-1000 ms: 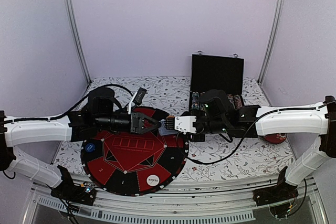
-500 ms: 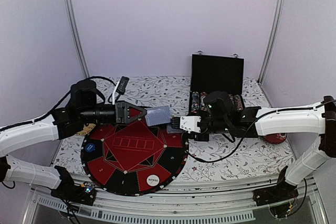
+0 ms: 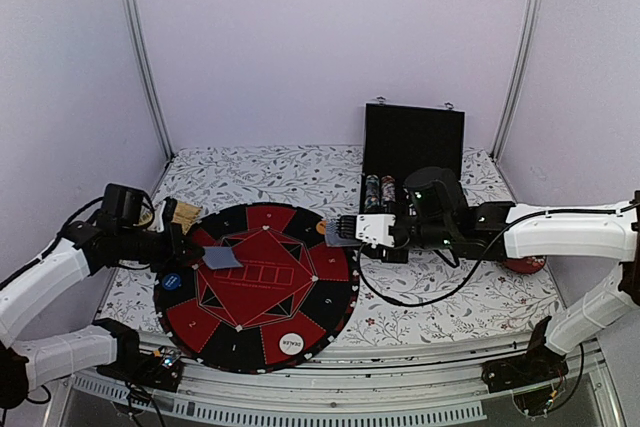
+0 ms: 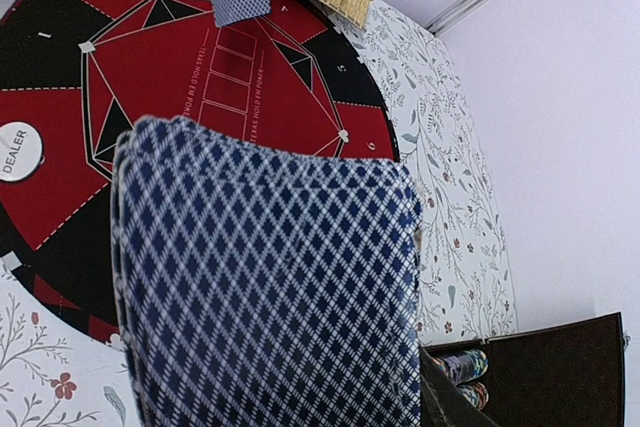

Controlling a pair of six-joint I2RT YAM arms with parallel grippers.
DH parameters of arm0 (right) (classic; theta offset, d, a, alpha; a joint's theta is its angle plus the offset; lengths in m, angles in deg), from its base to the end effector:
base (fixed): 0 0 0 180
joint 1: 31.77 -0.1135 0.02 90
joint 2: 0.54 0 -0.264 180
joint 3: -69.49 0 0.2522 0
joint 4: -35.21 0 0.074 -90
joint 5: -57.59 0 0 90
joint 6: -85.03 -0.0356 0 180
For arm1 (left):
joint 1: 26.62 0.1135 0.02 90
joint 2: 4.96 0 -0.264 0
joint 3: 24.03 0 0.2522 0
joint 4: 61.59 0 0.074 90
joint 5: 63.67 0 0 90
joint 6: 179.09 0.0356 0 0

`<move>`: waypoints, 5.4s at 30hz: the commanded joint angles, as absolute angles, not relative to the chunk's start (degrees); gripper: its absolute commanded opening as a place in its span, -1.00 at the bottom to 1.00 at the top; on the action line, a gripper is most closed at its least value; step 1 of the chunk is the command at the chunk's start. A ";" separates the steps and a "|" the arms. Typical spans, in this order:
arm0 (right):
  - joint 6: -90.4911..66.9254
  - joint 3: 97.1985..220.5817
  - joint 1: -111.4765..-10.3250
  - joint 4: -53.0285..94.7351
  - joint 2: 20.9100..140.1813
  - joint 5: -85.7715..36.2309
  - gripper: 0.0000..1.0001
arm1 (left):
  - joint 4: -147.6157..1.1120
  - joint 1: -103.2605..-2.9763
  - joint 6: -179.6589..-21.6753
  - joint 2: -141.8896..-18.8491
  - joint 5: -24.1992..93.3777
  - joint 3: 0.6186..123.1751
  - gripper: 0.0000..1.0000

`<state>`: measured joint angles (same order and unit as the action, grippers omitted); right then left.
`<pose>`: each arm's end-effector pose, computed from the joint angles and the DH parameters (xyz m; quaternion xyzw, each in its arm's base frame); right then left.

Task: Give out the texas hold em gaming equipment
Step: Distribute the poker card in the small blind area, then move the poker card to the community card area.

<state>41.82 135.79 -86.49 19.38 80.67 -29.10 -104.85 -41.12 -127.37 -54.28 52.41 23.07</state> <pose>0.1817 0.2604 0.2535 -0.6819 0.5386 0.0592 0.4913 0.1648 -0.0588 0.2284 -0.1021 0.8999 -0.3511 0.2378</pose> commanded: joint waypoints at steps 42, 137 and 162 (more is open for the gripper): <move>42.19 134.66 -86.34 20.04 73.82 -20.54 -0.05 | -136.93 -38.49 -120.72 -71.62 26.48 31.61 -0.96; 42.76 136.75 -88.70 15.86 76.13 -18.52 -0.05 | -113.34 -48.64 -156.19 -52.07 20.25 7.75 0.11; 42.74 137.28 -88.72 14.67 76.90 -18.71 -0.04 | -121.75 -51.67 -157.45 -50.14 18.95 13.73 0.08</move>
